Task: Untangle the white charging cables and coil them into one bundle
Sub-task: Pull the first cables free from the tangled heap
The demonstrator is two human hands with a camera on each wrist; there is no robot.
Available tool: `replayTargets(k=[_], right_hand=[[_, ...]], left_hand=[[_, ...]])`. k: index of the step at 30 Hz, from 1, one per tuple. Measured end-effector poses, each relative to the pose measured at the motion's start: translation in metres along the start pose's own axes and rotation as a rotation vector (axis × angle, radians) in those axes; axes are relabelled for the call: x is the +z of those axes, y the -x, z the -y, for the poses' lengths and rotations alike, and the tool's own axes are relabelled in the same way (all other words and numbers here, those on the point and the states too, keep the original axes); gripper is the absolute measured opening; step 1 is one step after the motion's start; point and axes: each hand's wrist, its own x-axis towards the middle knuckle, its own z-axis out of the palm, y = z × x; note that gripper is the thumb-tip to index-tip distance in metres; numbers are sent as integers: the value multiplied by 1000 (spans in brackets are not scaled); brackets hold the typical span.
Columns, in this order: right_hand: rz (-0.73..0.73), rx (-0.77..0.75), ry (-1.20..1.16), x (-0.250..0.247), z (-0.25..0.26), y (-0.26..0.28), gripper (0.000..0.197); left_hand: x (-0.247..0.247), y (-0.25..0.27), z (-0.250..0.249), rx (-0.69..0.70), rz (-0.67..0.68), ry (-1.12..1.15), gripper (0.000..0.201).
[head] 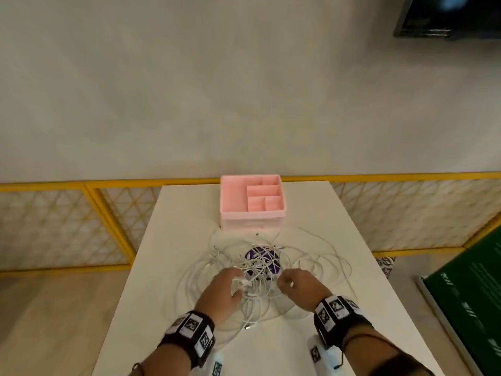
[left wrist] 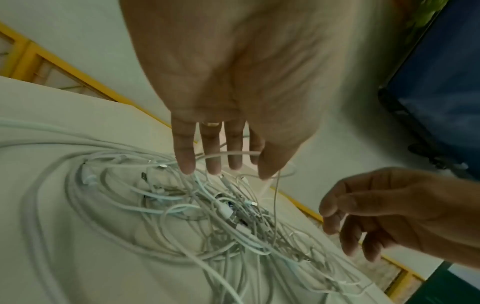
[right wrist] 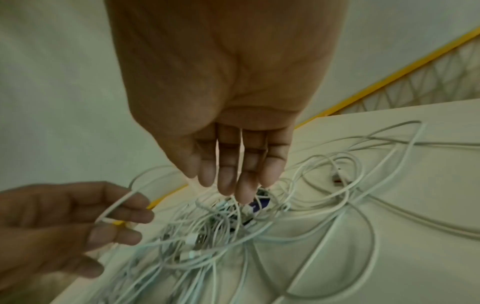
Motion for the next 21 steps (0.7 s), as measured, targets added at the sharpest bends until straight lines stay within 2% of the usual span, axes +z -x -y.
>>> replayTargets(k=[2, 5, 8, 10, 13, 15, 17, 19, 21], right_hand=[[55, -33, 47, 10, 9, -13, 26], [138, -95, 87, 31, 23, -33, 30], [163, -87, 114, 56, 30, -59, 32], [173, -71, 132, 73, 32, -75, 41], [179, -88, 212, 95, 31, -89, 52], [154, -118, 319, 103, 30, -90, 44], [105, -152, 327, 107, 30, -90, 35], [70, -204, 188, 99, 34, -88, 33], [60, -264, 30, 84, 40, -82, 25]], left_hand=[[1, -7, 2, -57, 44, -98, 32], [-2, -10, 5, -78, -1, -128, 16], [-11, -10, 5, -57, -131, 11, 15], [-19, -11, 4, -66, -216, 96, 12], [-33, -12, -1, -61, -269, 196, 11], [-43, -12, -10, -84, -263, 337, 11], [-52, -10, -21, -102, -253, 487, 11], [-58, -11, -29, -102, -288, 582, 11], [-64, -15, -30, -110, -346, 622, 24]])
